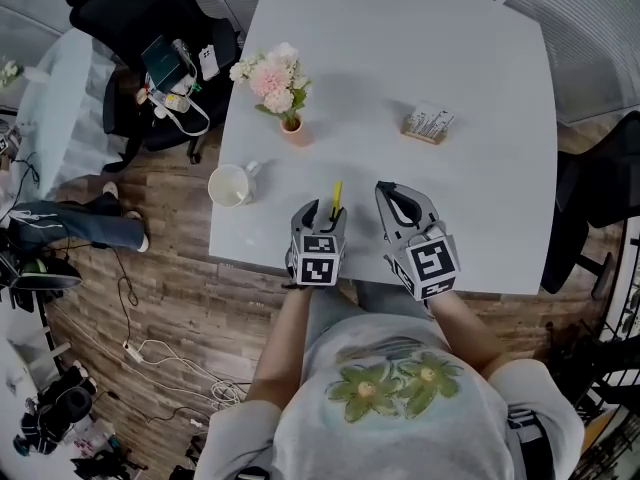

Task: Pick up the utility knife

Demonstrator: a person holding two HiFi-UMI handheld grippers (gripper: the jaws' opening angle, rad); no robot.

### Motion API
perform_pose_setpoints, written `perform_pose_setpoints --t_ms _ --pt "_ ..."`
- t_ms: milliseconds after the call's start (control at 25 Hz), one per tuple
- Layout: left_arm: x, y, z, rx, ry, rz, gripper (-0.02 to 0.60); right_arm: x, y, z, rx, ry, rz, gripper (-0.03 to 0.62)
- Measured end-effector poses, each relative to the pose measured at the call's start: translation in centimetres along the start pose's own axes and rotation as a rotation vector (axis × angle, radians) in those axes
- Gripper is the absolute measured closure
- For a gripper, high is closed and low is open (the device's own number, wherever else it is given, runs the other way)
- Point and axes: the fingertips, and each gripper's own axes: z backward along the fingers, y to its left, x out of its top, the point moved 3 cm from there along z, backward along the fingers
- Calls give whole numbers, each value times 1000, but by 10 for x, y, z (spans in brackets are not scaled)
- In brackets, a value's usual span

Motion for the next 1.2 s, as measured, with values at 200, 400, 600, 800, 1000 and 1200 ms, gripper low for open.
perform_pose_setpoints --t_ms 200,400,600,800,1000,1200 --pt "-8 0 -11 10 30 7 356 1 -7 -5 16 1 8 588" --pt "-14 -1 -21 20 57 13 357 0 -13 -9 33 7 16 588" --pt "-18 -2 -31 34 85 24 359 -1 -22 -13 41 18 26 588" --pt "-22 -2 -38 37 101 25 377 1 -28 -17 52 13 35 588" --pt "-28 -3 -41 46 121 17 377 0 -32 -17 55 14 35 588" --pt "-31 -2 -43 68 123 -12 394 -2 -37 -15 53 15 39 588"
